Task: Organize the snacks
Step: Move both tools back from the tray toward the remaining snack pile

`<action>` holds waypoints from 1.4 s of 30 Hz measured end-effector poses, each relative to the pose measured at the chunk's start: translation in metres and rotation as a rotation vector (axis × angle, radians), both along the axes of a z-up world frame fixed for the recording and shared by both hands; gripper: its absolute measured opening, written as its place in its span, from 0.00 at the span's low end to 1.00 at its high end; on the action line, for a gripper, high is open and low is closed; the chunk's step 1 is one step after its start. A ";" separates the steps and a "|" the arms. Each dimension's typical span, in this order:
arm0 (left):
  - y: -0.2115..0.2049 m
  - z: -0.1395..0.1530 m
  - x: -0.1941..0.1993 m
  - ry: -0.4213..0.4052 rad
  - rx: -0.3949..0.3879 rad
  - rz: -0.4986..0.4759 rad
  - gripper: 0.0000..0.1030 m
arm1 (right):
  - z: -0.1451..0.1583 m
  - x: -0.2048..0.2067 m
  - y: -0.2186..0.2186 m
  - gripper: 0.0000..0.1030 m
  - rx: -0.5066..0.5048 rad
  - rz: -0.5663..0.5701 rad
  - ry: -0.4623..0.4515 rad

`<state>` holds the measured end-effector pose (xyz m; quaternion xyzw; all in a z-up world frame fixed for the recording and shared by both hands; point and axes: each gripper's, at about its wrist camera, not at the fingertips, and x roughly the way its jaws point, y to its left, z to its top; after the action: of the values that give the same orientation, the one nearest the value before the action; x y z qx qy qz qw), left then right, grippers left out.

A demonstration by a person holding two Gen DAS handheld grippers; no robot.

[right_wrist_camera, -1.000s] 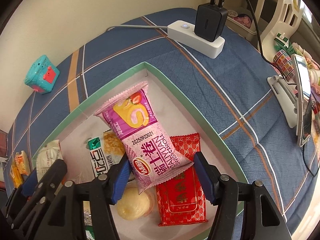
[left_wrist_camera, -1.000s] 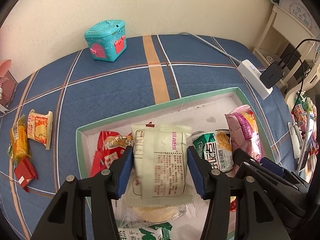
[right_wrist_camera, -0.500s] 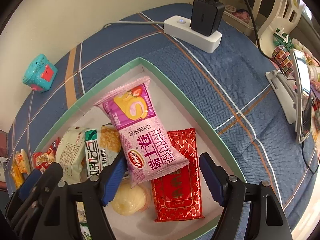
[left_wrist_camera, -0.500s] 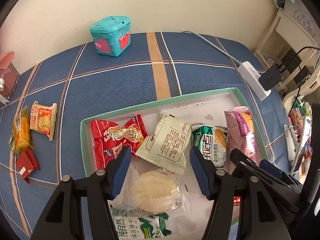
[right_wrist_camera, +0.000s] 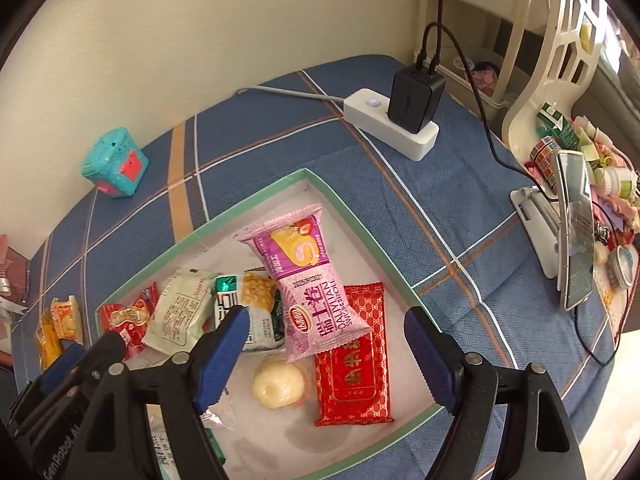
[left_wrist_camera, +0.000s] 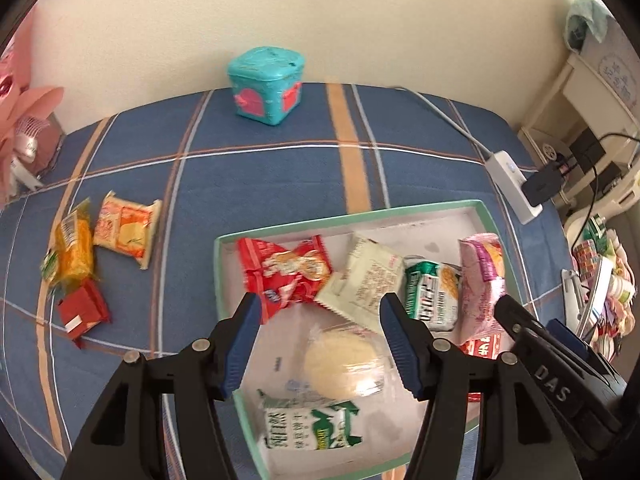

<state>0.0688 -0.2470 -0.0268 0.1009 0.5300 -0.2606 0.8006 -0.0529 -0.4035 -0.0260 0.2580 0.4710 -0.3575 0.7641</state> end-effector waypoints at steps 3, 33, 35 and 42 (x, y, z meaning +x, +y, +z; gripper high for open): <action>0.013 0.000 0.005 -0.005 0.011 0.031 0.61 | 0.003 0.004 0.010 0.80 -0.005 0.028 -0.002; 0.135 -0.021 0.030 0.138 -0.080 0.302 0.72 | 0.006 0.032 0.066 0.80 -0.052 0.190 0.045; 0.135 -0.021 0.031 0.139 -0.083 0.299 0.72 | 0.004 0.033 0.066 0.83 -0.054 0.192 0.048; 0.139 -0.023 0.034 0.120 -0.066 0.319 0.83 | -0.001 0.036 0.068 1.00 -0.050 0.204 0.048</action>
<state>0.1024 -0.1076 -0.0501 -0.0264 0.5775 -0.1530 0.8015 -0.0171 -0.3359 -0.0266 0.1808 0.5040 -0.2956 0.7911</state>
